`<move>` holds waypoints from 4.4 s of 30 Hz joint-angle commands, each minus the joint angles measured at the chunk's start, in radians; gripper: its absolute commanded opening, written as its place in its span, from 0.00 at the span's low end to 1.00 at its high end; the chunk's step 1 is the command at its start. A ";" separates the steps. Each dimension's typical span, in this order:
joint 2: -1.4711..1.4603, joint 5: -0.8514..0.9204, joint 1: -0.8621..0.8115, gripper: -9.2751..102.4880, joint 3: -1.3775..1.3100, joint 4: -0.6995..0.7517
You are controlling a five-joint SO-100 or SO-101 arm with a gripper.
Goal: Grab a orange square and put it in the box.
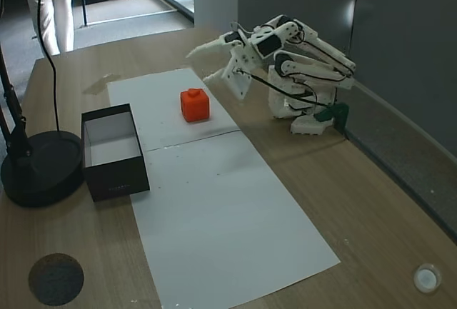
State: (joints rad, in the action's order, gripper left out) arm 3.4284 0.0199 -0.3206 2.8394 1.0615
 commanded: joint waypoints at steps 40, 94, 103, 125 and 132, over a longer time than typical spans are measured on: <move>-1.678 0.081 -0.199 0.43 -0.830 0.084; -2.118 0.028 0.321 0.26 -1.743 0.055; -2.043 0.002 0.322 0.31 -1.782 0.189; -0.770 -0.061 0.371 0.08 -1.466 0.658; -0.356 -0.015 0.337 0.08 -1.045 0.546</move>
State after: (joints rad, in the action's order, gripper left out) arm 2.9560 -0.0291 0.0153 1.6751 1.6490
